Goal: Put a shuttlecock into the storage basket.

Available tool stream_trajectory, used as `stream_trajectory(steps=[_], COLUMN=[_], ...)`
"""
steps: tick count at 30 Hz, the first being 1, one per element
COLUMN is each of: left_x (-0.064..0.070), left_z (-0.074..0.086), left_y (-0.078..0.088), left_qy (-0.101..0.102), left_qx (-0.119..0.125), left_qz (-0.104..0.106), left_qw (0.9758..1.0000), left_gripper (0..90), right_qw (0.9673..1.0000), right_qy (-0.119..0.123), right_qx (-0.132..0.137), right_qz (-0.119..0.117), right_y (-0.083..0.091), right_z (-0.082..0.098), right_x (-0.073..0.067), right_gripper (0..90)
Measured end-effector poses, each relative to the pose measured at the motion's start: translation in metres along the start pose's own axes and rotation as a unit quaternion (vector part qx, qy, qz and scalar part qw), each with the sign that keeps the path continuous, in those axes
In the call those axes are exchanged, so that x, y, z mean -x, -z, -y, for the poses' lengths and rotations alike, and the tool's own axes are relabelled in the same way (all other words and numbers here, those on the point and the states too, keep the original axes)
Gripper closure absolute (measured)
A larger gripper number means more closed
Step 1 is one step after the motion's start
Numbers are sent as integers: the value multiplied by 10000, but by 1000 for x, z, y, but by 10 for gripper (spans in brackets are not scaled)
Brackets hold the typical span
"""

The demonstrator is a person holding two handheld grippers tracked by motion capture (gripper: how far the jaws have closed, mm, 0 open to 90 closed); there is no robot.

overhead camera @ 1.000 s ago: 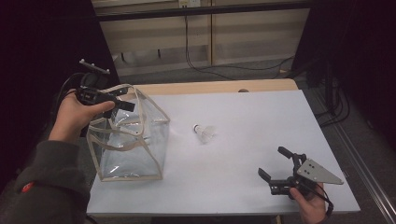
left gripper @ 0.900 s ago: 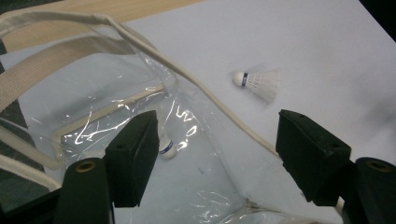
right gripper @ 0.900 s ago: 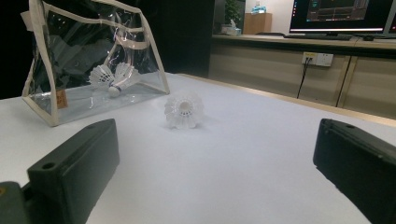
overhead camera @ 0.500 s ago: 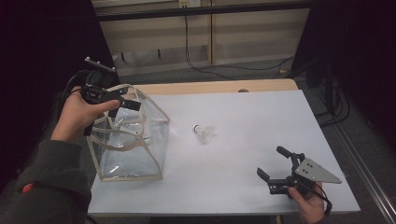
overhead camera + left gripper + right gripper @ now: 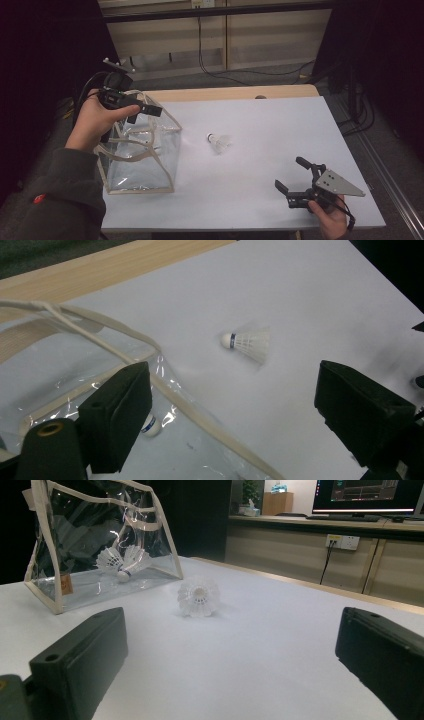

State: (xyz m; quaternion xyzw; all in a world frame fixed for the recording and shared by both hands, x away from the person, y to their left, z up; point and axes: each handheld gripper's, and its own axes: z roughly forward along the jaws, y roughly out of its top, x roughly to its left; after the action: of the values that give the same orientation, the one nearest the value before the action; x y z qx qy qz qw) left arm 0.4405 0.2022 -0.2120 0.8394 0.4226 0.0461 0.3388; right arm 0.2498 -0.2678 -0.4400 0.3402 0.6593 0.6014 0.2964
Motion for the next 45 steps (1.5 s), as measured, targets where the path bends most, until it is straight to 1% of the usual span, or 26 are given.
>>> stream_trajectory(steps=[5,13,14,18,20,26,37,39,44,45], left_x=[3,11,12,16,18,24,33,35,38,40], left_z=[-2,-4,-4,-5,-5,-7,-9,-9,-9,-8], left_y=[-4,-8,-9,-12,-15,-21,-34,-37,-44,-46], left_qy=[12,15,-22,-58,-73,-96,-131,-109,-129,-83], left_qx=[16,95,77,83,65,119,128,145,136,161], left_qz=[-4,80,86,121,165,205,300,323,375,371], left_qw=[10000,9999,9999,9999,9998,9997,9994,9993,9991,9991], left_gripper=[153,149,148,146,145,138,129,124,120,120], right_qw=[10000,10000,10000,10000,10000,10000,10000,10000,10000,10000], right_qy=[-19,-19,-26,4,0,-14,9,4,13,13], right_qx=[7,-1,-5,-10,-17,-26,-2,-10,11,8], right_qz=[2,-9,-15,-28,-27,-21,-16,-12,-11,-8], right_y=[0,0,0,-1,-1,0,1,1,1,1], right_z=[0,0,0,1,1,0,0,0,-1,-1], right_x=[0,0,0,0,0,0,0,0,0,0], right_gripper=[4,4,4,4,4,4,4,4,4,4])
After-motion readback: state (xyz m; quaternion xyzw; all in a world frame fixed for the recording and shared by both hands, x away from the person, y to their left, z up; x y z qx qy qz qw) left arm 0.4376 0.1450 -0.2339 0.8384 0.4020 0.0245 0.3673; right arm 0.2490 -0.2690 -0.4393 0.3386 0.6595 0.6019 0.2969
